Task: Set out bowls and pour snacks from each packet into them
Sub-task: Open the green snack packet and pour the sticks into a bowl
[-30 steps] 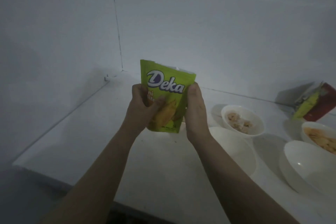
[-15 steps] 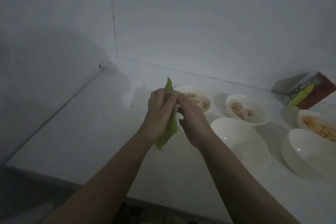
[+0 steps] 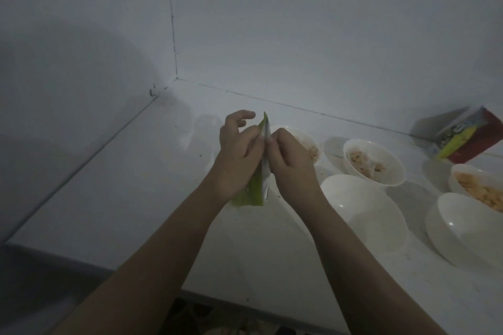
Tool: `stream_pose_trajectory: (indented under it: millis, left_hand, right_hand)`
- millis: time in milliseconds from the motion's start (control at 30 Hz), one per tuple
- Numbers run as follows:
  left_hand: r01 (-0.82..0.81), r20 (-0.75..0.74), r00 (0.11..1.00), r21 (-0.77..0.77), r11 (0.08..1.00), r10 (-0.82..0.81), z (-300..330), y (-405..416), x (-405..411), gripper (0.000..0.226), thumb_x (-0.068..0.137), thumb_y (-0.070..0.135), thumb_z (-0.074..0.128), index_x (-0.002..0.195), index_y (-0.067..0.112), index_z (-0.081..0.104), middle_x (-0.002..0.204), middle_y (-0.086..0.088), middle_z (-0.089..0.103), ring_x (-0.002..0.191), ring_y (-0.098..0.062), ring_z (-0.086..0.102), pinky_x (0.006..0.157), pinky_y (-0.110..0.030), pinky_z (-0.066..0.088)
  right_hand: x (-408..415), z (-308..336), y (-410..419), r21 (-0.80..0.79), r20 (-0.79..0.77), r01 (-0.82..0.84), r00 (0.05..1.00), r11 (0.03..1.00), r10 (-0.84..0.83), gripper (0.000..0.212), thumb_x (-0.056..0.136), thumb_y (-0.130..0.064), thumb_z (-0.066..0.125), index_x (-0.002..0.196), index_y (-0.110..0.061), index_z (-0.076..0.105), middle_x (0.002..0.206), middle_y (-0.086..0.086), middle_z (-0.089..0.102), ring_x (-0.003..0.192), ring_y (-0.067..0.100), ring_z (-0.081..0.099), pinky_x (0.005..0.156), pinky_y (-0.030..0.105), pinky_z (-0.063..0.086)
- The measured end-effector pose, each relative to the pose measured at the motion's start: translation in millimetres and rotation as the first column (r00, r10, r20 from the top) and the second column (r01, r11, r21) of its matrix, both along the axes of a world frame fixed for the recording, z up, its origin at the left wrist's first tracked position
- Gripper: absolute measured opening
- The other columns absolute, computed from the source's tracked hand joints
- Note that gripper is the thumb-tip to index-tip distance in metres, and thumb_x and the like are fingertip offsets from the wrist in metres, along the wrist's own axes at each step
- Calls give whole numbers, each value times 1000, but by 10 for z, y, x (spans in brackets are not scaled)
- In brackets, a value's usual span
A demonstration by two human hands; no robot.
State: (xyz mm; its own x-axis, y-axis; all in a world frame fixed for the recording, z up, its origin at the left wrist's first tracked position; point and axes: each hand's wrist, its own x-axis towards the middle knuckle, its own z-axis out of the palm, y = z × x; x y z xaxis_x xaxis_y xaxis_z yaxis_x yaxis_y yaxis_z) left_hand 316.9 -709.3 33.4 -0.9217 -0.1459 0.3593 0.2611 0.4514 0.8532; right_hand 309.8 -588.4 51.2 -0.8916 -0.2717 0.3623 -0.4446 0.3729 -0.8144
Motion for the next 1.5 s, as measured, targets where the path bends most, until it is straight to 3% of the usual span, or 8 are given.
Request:
stream_pose_trajectory:
  millis: [233,400,567,733,800,967,1133,1500]
  left_hand:
    - [-170,-133,981,-237,957,142,-13,-145,22,18,99,16,47,82,12,52,135,0,36,113,-6,34,82,-15,38]
    - [-93,-122,991,-274,957,61,127,-136,57,23,101,19,40,106,5,57,125,4,44,84,-5,53,68,-2,38]
    - [-88,-159,987,-312,946,39,228,-180,145,19,99,11,42,80,13,43,126,1,49,71,-9,53,61,-5,35]
    - [50,20,999,-339,939,-46,273,-289,147,19,102,19,34,96,10,49,107,-2,48,88,-18,54,75,-25,45]
    - [75,63,996,-268,961,-60,249,-275,162,25,103,26,34,95,11,52,100,0,48,85,-15,53,75,-31,47]
    - [-3,142,990,37,999,-2,122,-182,168,40,104,36,32,106,4,55,108,-10,56,101,-22,57,91,-42,51]
    - [-153,259,960,172,973,105,-26,-84,72,31,103,39,32,107,12,48,101,-3,53,90,-11,53,75,-24,44]
    - [-323,470,875,746,583,-116,-117,23,-309,45,103,39,37,122,6,61,113,-13,70,106,-26,67,99,-45,50]
  right_hand:
    - [-116,-20,99,150,-70,197,980,969,-188,28,98,-11,44,70,-7,40,63,3,41,58,15,35,54,20,33]
    - [-68,181,21,242,67,51,995,969,-69,34,99,-31,43,79,-4,48,78,13,59,78,32,60,71,54,55]
    - [-43,262,37,354,65,75,992,932,-104,24,95,-21,43,84,-3,55,79,11,61,77,32,65,68,53,58]
    - [10,243,50,295,41,153,984,943,-173,26,97,-18,42,77,-2,47,71,11,54,68,30,59,64,46,58]
    - [46,202,46,323,10,161,985,932,-174,29,97,-17,42,69,-12,38,63,2,44,59,18,44,53,18,43]
    - [101,181,136,280,-66,200,980,939,-189,27,98,-15,41,74,-5,39,61,0,37,54,11,29,48,20,25]
    - [225,300,198,180,-118,183,980,967,-163,26,99,-15,40,74,-8,35,61,-2,33,54,7,28,46,18,27]
    - [309,396,464,132,-73,162,985,978,-154,28,101,-23,41,85,-1,48,70,8,53,63,17,45,51,17,36]
